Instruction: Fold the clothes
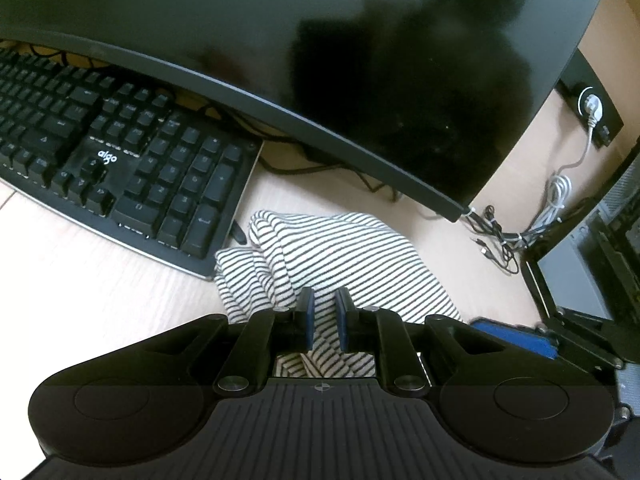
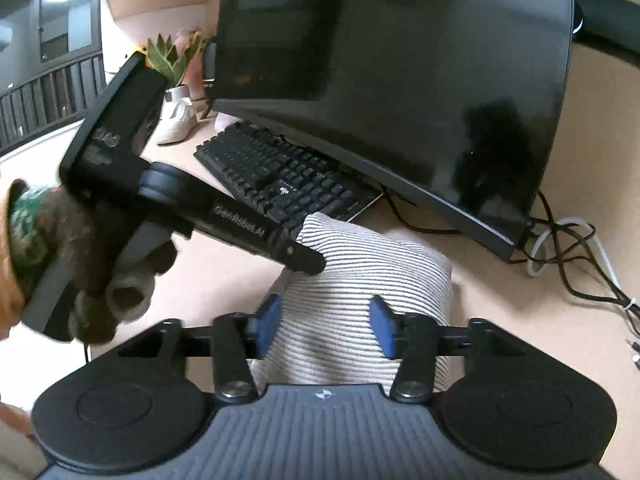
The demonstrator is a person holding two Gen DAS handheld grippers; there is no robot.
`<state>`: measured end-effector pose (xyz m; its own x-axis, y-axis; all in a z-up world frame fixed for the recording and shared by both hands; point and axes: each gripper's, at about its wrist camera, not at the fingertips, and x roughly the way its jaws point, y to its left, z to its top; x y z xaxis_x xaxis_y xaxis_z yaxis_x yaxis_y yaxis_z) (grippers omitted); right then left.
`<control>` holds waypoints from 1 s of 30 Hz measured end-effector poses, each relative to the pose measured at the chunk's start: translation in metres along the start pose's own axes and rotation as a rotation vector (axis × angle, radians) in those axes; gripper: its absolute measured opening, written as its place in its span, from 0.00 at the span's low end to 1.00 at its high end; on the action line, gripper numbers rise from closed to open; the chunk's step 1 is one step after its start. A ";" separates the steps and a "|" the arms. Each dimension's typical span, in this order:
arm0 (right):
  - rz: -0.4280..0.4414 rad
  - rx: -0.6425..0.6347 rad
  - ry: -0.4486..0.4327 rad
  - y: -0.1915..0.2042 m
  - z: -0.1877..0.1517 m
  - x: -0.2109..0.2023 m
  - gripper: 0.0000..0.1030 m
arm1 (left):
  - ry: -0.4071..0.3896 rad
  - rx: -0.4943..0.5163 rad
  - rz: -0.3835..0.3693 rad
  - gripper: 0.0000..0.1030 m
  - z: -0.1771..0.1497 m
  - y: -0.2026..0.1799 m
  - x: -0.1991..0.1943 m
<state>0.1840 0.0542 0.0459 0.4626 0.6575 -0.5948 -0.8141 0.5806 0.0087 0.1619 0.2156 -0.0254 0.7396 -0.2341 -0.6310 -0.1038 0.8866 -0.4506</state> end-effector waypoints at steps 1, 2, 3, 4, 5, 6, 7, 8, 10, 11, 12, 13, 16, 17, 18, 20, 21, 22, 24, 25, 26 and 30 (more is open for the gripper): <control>-0.001 -0.002 0.040 0.001 0.000 0.021 0.51 | 0.000 -0.005 0.000 0.15 0.000 0.000 0.000; -0.002 -0.004 0.080 0.003 0.000 0.042 0.51 | 0.001 -0.010 0.001 0.16 0.000 0.001 0.001; -0.014 -0.014 0.077 0.006 -0.004 0.046 0.52 | 0.002 -0.014 0.003 0.16 0.000 0.001 0.001; -0.026 -0.024 0.074 0.009 -0.008 0.051 0.53 | 0.002 -0.016 0.006 0.16 0.000 0.002 0.001; -0.039 -0.034 0.070 0.013 -0.012 0.056 0.53 | 0.001 -0.017 0.008 0.16 0.000 0.002 0.001; -0.047 -0.038 0.072 0.016 -0.010 0.055 0.53 | 0.001 -0.019 0.010 0.16 0.001 0.002 0.001; -0.040 -0.031 0.068 0.015 -0.009 0.051 0.53 | -0.001 -0.023 0.008 0.16 0.001 0.003 0.000; -0.033 -0.023 0.063 0.014 -0.008 0.047 0.53 | -0.003 -0.032 0.005 0.16 0.002 0.003 -0.002; -0.019 0.006 0.039 0.010 -0.006 0.036 0.53 | -0.018 -0.049 -0.015 0.23 0.004 0.001 -0.011; -0.013 0.028 0.020 0.007 -0.005 0.029 0.54 | -0.028 -0.047 -0.021 0.27 0.006 -0.001 -0.015; -0.029 0.048 -0.007 0.003 -0.005 0.022 0.57 | -0.034 -0.028 -0.010 0.40 0.007 -0.005 -0.018; -0.045 0.068 -0.033 0.000 -0.004 0.014 0.59 | -0.035 -0.002 0.017 0.52 0.007 -0.008 -0.019; -0.081 0.126 -0.009 -0.013 -0.009 0.023 0.66 | -0.005 0.019 0.056 0.53 0.003 -0.011 -0.008; -0.068 0.145 0.034 -0.017 -0.012 0.031 0.67 | 0.007 0.018 0.058 0.53 0.001 -0.010 -0.003; -0.062 0.147 0.060 -0.016 -0.017 0.040 0.72 | 0.019 0.011 0.052 0.57 -0.003 -0.010 0.001; -0.094 0.086 0.066 -0.005 -0.026 0.055 0.76 | 0.039 0.001 0.044 0.57 -0.008 -0.008 0.008; -0.107 0.066 0.072 -0.001 -0.026 0.059 0.77 | 0.041 0.002 0.046 0.59 -0.008 -0.007 0.011; -0.119 0.047 0.078 0.003 -0.025 0.063 0.78 | 0.043 0.002 0.048 0.62 -0.009 -0.006 0.013; -0.127 0.021 0.080 0.003 -0.021 0.060 0.79 | 0.043 -0.006 0.049 0.64 -0.008 -0.003 0.016; -0.127 0.025 0.080 0.000 -0.020 0.058 0.80 | 0.042 -0.012 0.046 0.64 -0.007 -0.001 0.014; -0.128 0.029 0.079 -0.004 -0.018 0.055 0.80 | 0.039 -0.016 0.044 0.64 -0.006 -0.001 0.011; -0.115 0.098 0.036 -0.019 -0.009 0.036 0.80 | -0.034 0.004 0.059 0.54 0.002 -0.009 -0.016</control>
<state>0.2130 0.0624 0.0169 0.5363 0.5674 -0.6249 -0.7175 0.6963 0.0164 0.1525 0.2123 -0.0096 0.7546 -0.1673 -0.6344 -0.1457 0.9001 -0.4107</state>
